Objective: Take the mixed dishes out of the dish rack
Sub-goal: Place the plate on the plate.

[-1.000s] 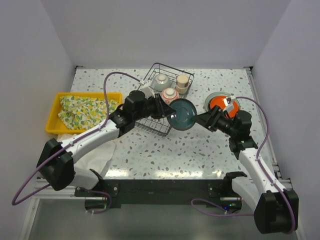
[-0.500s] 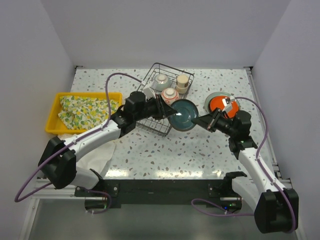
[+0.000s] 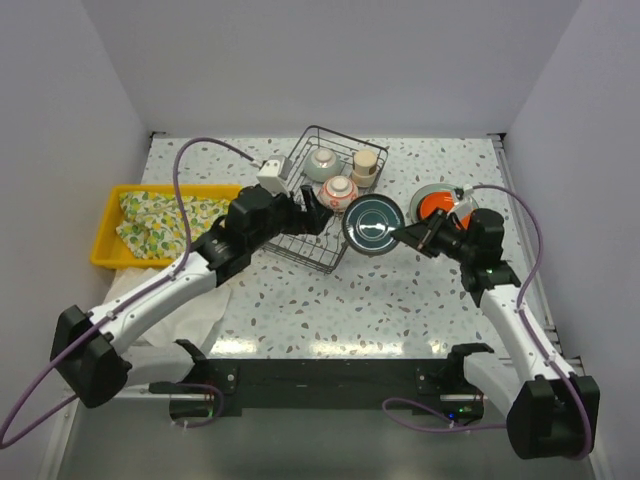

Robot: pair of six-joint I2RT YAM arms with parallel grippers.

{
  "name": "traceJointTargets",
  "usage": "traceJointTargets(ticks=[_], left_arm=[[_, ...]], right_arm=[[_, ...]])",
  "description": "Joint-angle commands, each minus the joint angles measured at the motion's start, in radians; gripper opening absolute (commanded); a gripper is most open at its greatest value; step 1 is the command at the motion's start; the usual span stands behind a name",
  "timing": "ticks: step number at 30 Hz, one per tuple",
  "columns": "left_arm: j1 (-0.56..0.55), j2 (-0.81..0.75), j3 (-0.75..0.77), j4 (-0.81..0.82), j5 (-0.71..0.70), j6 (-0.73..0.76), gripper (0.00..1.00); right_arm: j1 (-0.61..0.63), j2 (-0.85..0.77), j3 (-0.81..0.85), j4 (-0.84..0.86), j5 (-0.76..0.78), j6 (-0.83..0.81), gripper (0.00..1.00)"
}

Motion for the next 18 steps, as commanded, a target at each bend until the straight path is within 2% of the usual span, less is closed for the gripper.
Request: traceJointTargets(ticks=[1, 5, 9, 13, 18], left_arm=[[0.006, -0.151, -0.086, -0.055, -0.289, 0.200, 1.00], [0.006, -0.284, -0.260, -0.014, -0.430, 0.293, 1.00], [0.006, -0.422, -0.403, 0.078, -0.494, 0.382, 1.00], [0.005, -0.464, -0.448, 0.117, -0.531, 0.413, 1.00], [0.006, -0.432, -0.422, 0.140, -0.526, 0.453, 1.00]], right_arm=[[-0.091, 0.020, 0.098, 0.007, 0.072, -0.001, 0.00], [-0.153, 0.060, 0.144, -0.062, 0.152, 0.029, 0.00], [-0.206, 0.106, 0.167, -0.071, 0.229, 0.060, 0.00], [-0.297, 0.173, 0.189, -0.081, 0.295, 0.080, 0.00], [-0.375, 0.264, 0.238, -0.102, 0.350, 0.052, 0.00]])
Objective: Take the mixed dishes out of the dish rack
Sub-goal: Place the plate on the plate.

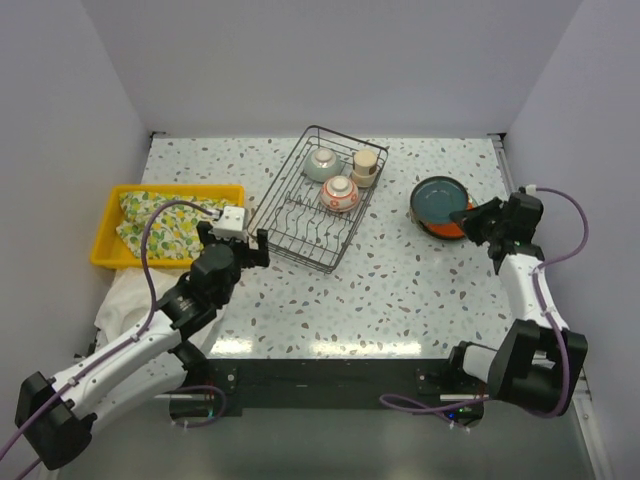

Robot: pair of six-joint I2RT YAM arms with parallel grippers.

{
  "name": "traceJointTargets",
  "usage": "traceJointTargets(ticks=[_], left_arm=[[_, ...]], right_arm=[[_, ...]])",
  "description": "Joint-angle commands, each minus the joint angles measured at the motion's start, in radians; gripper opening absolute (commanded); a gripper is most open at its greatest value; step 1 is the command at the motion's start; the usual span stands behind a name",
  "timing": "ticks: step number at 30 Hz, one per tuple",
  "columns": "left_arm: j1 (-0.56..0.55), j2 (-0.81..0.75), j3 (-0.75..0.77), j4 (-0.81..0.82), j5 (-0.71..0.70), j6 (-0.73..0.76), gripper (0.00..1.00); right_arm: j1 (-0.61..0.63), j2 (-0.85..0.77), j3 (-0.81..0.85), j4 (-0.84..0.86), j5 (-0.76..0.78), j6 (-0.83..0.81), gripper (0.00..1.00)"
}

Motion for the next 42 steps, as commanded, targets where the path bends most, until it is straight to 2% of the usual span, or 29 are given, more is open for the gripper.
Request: traceJointTargets(ticks=[1, 7, 17, 19, 22, 23, 30, 35, 42], left_arm=[[0.006, 0.022, 0.041, 0.101, -0.040, 0.070, 1.00], [0.005, 0.017, 0.043, 0.113, 0.002, 0.070, 1.00], [0.014, 0.025, 0.044, 0.118, 0.025, 0.072, 1.00], [0.019, 0.028, 0.044, 0.116, 0.028, 0.072, 0.99], [0.022, 0.033, 0.047, 0.115, 0.033, 0.072, 0.99], [0.020, 0.034, 0.049, 0.115, 0.034, 0.072, 0.99], [0.029, 0.040, 0.054, 0.113, 0.046, 0.067, 0.99], [0.034, 0.049, 0.057, 0.113, 0.068, 0.061, 0.99], [0.037, 0.054, 0.057, 0.111, 0.085, 0.055, 0.99]], right_arm=[[-0.060, 0.068, 0.105, 0.021, 0.067, -0.001, 0.00], [-0.115, 0.186, 0.136, 0.055, 0.004, 0.020, 0.00], [-0.123, 0.348, 0.174, 0.090, -0.059, 0.028, 0.00], [-0.123, 0.363, 0.186, 0.079, -0.065, 0.023, 0.03], [-0.123, 0.366, 0.203, 0.047, -0.064, -0.006, 0.21], [-0.123, 0.365, 0.208, 0.033, -0.059, -0.020, 0.30], [-0.123, 0.326, 0.278, -0.163, -0.038, -0.194, 0.63], [-0.120, 0.296, 0.330, -0.290, -0.021, -0.273, 0.80], [-0.073, 0.228, 0.358, -0.408, 0.034, -0.385, 0.89]])
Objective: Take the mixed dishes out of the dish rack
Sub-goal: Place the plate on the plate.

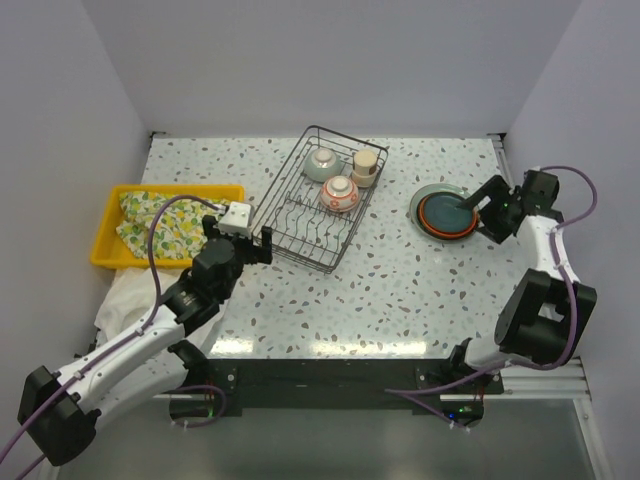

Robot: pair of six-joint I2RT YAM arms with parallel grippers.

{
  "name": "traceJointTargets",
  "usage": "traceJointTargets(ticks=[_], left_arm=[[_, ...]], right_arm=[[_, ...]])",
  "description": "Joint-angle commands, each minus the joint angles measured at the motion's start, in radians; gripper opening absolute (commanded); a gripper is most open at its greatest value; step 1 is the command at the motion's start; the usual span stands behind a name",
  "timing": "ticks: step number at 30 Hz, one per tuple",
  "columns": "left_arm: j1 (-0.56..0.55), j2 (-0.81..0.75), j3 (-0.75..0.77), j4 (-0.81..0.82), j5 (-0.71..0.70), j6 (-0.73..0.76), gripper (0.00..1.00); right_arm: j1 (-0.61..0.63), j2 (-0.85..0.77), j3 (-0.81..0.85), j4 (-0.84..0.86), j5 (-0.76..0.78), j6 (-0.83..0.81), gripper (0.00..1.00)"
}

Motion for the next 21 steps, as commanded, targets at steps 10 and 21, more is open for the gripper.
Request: traceJointTargets(ticks=[10, 21], left_arm=[[0.009, 0.023, 0.044, 0.049, 0.044, -0.010, 0.99], [0.007, 0.049, 0.047, 0.039, 0.036, -0.012, 0.99]], right_arm=[[0.272, -0.150, 0.095, -0.116, 0.159, -0.216, 0.97], [0.517, 0.012, 0.311, -0.056, 0.212, -0.364, 0.98]])
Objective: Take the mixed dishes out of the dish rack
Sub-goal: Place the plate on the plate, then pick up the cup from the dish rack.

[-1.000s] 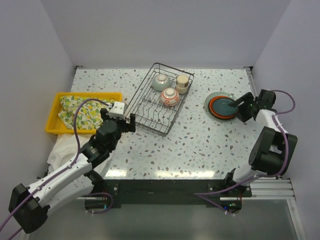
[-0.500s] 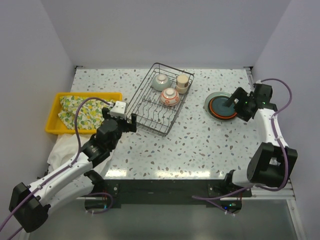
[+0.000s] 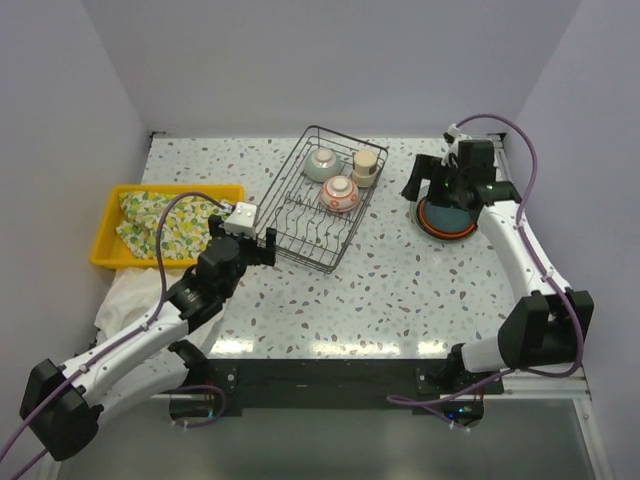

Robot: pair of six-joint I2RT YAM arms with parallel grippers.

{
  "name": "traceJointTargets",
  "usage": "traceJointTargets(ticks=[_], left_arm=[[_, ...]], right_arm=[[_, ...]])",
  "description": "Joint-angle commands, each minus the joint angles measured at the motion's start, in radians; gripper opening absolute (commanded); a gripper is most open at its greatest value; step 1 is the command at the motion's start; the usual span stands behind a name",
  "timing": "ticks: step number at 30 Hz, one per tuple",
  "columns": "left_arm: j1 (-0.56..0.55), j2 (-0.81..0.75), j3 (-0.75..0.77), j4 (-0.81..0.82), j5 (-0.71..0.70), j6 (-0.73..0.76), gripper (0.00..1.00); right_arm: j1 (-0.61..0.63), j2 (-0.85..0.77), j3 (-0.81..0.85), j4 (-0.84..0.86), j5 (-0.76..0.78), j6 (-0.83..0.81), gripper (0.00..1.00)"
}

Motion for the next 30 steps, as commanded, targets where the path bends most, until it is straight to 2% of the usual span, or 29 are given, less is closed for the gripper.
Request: traceJointTargets(ticks=[1, 4, 13, 17, 23, 30], left_arm=[[0.005, 0.011, 0.045, 0.039, -0.008, -0.008, 0.99], [0.005, 0.012, 0.042, 0.031, -0.011, -0.014, 0.99], [0.000, -0.110, 0.077, -0.225, 0.041, -0.186, 0.99], [0.002, -0.138, 0.109, -0.301, 0.055, -0.201, 1.00], [0.000, -0.103, 0.166, -0.352, 0.076, -0.242, 1.00], [0.000, -0.112, 0.157, -0.377, 0.122, -0.324, 1.00]], right_arm=[[0.079, 0.086, 0.131, 0.059, 0.056, -0.093, 0.98], [0.116, 0.162, 0.203, 0.088, 0.078, -0.140, 0.98], [0.169, 0.393, 0.396, 0.196, 0.099, -0.251, 0.98], [0.182, 0.499, 0.499, 0.214, 0.066, -0.276, 0.98], [0.202, 0.642, 0.585, 0.251, 0.064, -0.314, 0.98], [0.218, 0.758, 0.660, 0.266, 0.066, -0.332, 0.98]])
